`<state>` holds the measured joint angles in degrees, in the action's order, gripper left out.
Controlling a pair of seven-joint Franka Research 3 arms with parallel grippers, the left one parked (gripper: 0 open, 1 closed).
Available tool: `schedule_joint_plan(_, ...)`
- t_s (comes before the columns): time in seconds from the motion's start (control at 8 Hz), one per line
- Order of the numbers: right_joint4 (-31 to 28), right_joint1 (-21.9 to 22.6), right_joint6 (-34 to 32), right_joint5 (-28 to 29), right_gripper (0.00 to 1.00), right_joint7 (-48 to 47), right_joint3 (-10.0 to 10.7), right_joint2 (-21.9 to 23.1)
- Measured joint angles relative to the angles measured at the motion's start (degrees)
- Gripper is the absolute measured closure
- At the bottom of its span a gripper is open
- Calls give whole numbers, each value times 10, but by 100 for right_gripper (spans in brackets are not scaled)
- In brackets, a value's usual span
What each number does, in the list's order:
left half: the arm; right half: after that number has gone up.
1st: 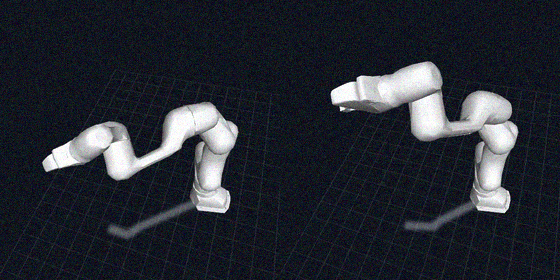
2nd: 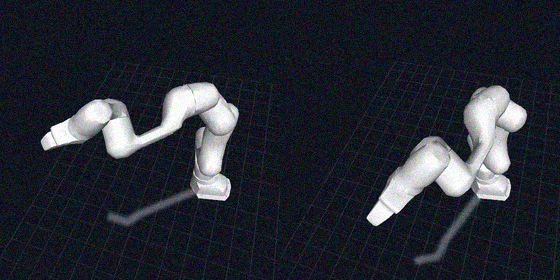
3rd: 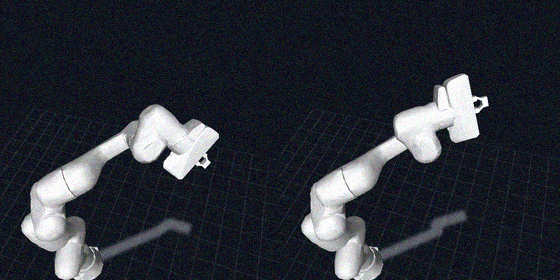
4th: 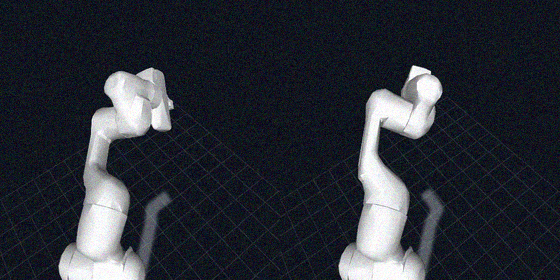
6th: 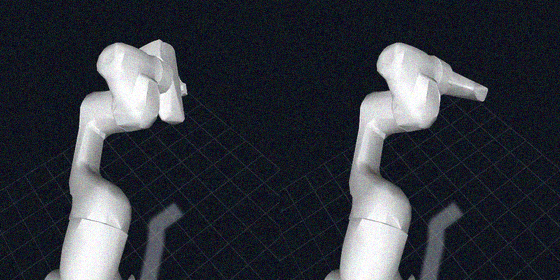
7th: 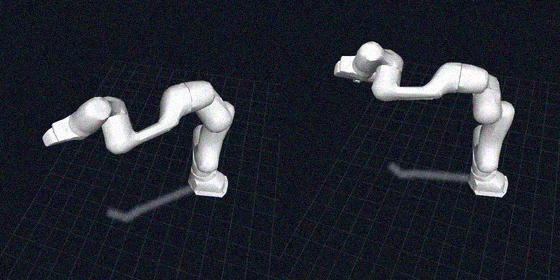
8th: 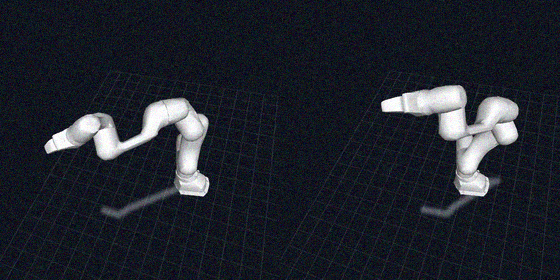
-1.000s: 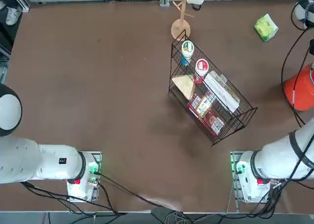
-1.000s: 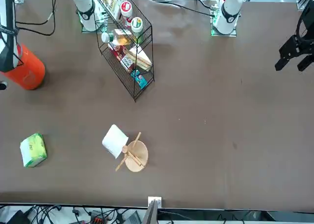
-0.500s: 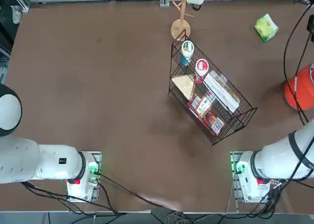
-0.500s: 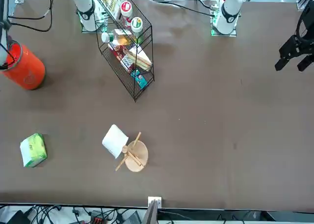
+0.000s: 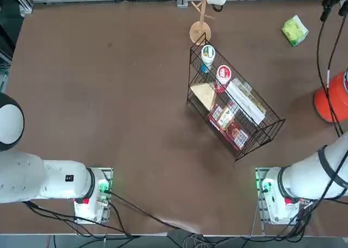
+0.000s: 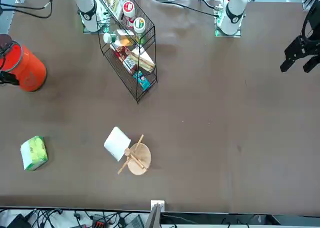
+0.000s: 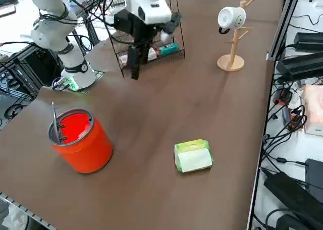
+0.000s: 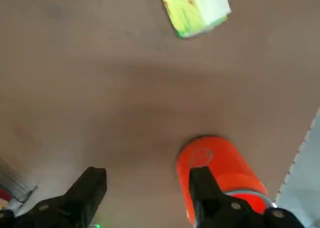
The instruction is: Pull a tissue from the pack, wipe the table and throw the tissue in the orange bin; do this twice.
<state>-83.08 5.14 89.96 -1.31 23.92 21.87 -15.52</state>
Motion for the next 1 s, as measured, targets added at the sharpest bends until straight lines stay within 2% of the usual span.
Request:
schedule_joint_plan(0.25,27,16,-7,64,0,-3,0,14)
schedule_joint_plan(0.5,32,43,-8,83,0,-54,-8,43)
schedule_joint_plan(0.75,23,32,-9,73,0,-105,-67,76)
schedule_joint_plan(1.0,-16,6,-10,25,0,-153,-146,122)
